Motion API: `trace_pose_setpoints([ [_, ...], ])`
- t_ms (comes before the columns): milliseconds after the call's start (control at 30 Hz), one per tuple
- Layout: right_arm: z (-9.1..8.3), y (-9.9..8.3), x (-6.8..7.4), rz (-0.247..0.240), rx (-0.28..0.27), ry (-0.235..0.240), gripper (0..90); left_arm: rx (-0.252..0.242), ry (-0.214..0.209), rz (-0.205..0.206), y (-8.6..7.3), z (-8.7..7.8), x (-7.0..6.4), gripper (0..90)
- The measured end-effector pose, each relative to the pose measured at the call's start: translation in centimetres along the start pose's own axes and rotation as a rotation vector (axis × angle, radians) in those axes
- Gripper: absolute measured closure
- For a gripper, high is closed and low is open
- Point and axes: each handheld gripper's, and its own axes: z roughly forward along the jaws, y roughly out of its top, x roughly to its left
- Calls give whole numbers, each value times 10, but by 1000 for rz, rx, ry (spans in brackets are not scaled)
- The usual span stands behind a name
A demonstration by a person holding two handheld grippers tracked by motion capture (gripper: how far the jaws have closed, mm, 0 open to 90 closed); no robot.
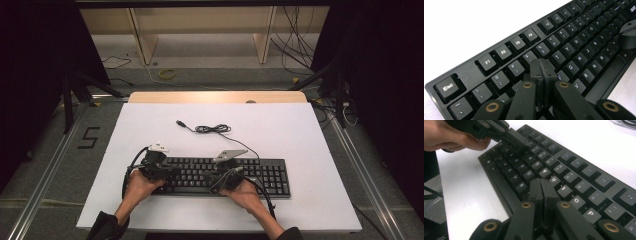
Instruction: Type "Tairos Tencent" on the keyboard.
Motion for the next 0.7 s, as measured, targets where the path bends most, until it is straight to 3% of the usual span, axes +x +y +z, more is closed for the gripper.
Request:
trace_pose_setpoints([
  [367, 0, 0, 1, -2, -2, -1, 894, 3, 2, -18, -1, 3, -1, 894],
  [700, -2, 0, 0, -4, -14, 1, 892, -41, 4, -26, 1, -9, -2, 872],
])
